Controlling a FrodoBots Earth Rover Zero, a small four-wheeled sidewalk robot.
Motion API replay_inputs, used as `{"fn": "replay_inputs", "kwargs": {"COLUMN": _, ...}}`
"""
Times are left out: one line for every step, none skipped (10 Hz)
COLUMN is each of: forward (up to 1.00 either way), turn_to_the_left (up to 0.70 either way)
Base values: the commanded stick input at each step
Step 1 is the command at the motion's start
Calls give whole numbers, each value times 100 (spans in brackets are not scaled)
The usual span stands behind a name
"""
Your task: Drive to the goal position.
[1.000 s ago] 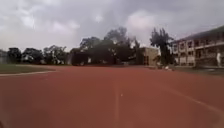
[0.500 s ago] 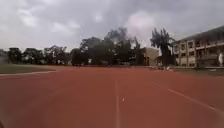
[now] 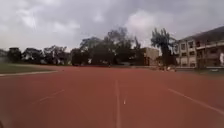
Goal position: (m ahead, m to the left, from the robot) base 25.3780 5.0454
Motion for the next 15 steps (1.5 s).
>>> {"fn": "replay_inputs", "kwargs": {"forward": 45, "turn_to_the_left": 0}}
{"fn": "replay_inputs", "kwargs": {"forward": 45, "turn_to_the_left": 0}}
{"fn": "replay_inputs", "kwargs": {"forward": 45, "turn_to_the_left": 0}}
{"fn": "replay_inputs", "kwargs": {"forward": 45, "turn_to_the_left": 0}}
{"fn": "replay_inputs", "kwargs": {"forward": 45, "turn_to_the_left": 0}}
{"fn": "replay_inputs", "kwargs": {"forward": 45, "turn_to_the_left": 0}}
{"fn": "replay_inputs", "kwargs": {"forward": 45, "turn_to_the_left": 0}}
{"fn": "replay_inputs", "kwargs": {"forward": 45, "turn_to_the_left": 0}}
{"fn": "replay_inputs", "kwargs": {"forward": 45, "turn_to_the_left": 0}}
{"fn": "replay_inputs", "kwargs": {"forward": 45, "turn_to_the_left": 0}}
{"fn": "replay_inputs", "kwargs": {"forward": 45, "turn_to_the_left": 0}}
{"fn": "replay_inputs", "kwargs": {"forward": 45, "turn_to_the_left": 0}}
{"fn": "replay_inputs", "kwargs": {"forward": 45, "turn_to_the_left": 0}}
{"fn": "replay_inputs", "kwargs": {"forward": 45, "turn_to_the_left": 0}}
{"fn": "replay_inputs", "kwargs": {"forward": 45, "turn_to_the_left": 0}}
